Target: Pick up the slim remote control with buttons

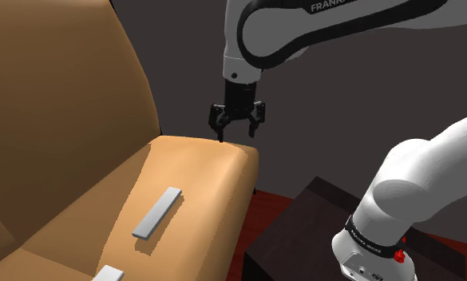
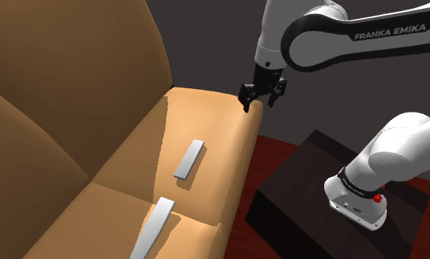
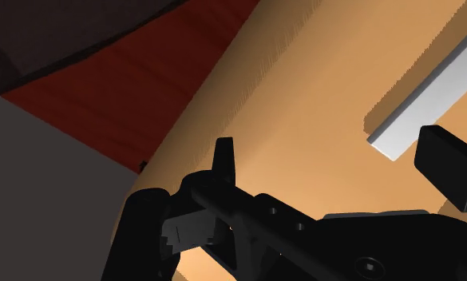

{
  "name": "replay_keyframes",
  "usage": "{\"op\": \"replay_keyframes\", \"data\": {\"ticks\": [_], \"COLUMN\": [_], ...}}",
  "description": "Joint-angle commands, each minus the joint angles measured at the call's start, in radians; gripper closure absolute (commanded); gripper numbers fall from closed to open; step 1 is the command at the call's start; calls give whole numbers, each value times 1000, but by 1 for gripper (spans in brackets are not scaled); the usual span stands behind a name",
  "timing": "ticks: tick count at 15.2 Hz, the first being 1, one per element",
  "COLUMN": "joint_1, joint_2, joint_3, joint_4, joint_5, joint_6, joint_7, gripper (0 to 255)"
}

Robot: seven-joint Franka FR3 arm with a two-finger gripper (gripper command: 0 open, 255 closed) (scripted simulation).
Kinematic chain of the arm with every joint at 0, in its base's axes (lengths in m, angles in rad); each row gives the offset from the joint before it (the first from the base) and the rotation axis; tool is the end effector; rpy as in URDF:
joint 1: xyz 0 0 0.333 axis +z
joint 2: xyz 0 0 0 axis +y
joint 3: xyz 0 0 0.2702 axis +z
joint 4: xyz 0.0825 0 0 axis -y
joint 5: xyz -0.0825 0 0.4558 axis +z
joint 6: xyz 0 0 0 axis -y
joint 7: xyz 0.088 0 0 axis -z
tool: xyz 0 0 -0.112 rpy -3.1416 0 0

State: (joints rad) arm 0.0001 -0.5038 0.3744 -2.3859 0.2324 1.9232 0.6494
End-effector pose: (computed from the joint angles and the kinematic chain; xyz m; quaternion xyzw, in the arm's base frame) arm 0.4591 0.1936 0.4227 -0.9803 0.1964 0.0017 0.0224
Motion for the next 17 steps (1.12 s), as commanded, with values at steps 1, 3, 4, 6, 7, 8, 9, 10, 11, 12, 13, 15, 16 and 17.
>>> {"op": "replay_keyframes", "data": {"ticks": [1, 3, 4, 6, 7, 8, 9, 10, 11, 12, 13, 15, 16, 17], "joint_1": [-8, -18, -23, -36, -42, -47, -51, -53, -53, -50, -44, -22, -5, 13], "joint_2": [62, 130, 167, 246, 288, 331, 376, 422, 470, 519, 568, 666, 714, 761], "joint_3": [47, 93, 116, 160, 181, 200, 217, 231, 243, 251, 256, 252, 244, 234], "joint_4": [2, 21, 32, 60, 76, 94, 113, 134, 156, 180, 205, 261, 292, 324], "joint_5": [0, -12, -21, -50, -69, -92, -118, -148, -181, -216, -253, -326, -360, -392], "joint_6": [60, 109, 132, 177, 198, 218, 237, 254, 269, 283, 293, 309, 313, 316], "joint_7": [73, 149, 188, 271, 315, 361, 408, 456, 506, 557, 607, 705, 750, 793], "gripper": [0, 0, 0, 0, 0, 0, 0, 0, 0, 0, 0, 0, 0, 0]}}
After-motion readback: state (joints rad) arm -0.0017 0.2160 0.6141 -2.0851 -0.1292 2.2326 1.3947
